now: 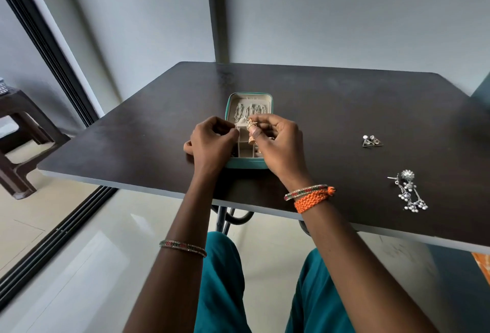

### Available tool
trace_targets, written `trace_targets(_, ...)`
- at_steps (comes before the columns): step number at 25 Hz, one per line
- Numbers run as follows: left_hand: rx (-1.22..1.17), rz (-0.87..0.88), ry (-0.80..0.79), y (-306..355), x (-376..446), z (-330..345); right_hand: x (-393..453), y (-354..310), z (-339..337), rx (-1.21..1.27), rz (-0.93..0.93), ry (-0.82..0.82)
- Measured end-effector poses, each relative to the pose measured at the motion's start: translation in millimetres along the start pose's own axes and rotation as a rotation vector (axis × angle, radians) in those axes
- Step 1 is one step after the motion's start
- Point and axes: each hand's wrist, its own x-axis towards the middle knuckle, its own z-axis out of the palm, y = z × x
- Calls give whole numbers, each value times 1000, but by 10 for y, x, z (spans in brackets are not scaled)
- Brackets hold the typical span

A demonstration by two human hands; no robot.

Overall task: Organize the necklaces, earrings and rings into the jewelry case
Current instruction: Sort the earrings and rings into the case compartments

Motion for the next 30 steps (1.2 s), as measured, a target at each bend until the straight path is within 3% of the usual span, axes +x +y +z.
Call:
trace_targets(5, 37, 2, -17, -47, 54, 8, -16, -3, -8, 6, 2, -13)
trace_targets(10, -113, 24, -106, -101, 98, 20, 91, -34, -9, 27, 52, -8)
trace_targets(19, -163, 8, -10, -139, 146, 63, 465, -134, 268, -87, 90, -149)
trace_targets(24, -61, -5, -9, -116, 120, 81, 476, 4, 280, 46, 199, -63)
trace_targets(30, -129, -17, 6, -107, 106, 65, 438, -20, 264, -15, 113, 0)
